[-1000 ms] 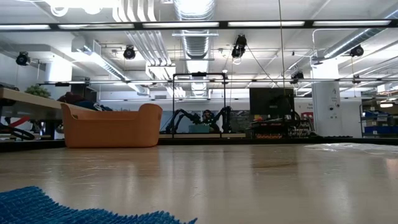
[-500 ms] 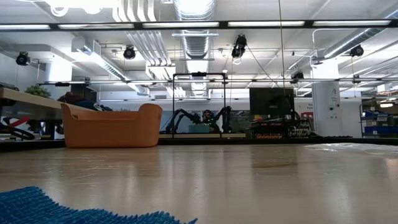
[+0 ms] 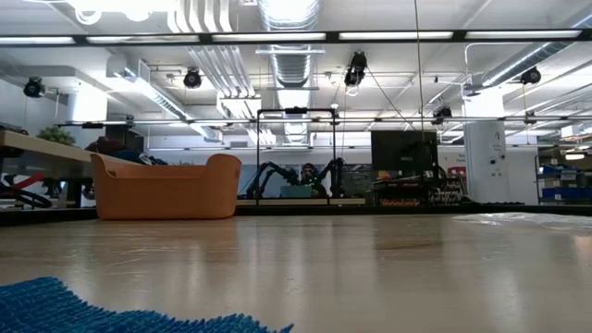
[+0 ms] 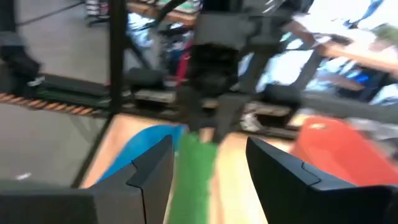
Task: Roll bandage
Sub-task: Roll the green bandage
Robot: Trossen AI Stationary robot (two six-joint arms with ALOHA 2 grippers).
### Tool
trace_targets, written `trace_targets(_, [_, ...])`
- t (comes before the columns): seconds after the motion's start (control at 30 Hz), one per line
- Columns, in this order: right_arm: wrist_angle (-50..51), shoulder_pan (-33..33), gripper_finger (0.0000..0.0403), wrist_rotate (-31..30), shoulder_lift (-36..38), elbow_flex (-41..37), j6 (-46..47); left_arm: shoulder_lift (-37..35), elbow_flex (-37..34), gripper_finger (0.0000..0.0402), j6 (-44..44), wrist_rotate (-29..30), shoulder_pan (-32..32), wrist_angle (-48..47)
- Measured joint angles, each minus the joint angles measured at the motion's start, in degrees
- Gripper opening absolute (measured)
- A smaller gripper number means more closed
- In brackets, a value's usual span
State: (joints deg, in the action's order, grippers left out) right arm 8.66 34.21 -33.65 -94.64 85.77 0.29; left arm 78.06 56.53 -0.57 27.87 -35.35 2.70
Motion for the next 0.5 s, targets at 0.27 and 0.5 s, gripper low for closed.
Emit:
trace_targets(0.27, [-0.96, -2.79, 0.0175, 1.21, -1.73, -1.75, 3.82, 0.13, 0.0, 0.0007, -0.18, 0.04, 0.02, -0.85])
trace_targets(0.5, [-1.95, -3.98, 0.0154, 5.64, -3.92, -1.73, 3.83, 0.2, -0.02, 0.0007, -0.2, 0.04, 0.02, -0.98])
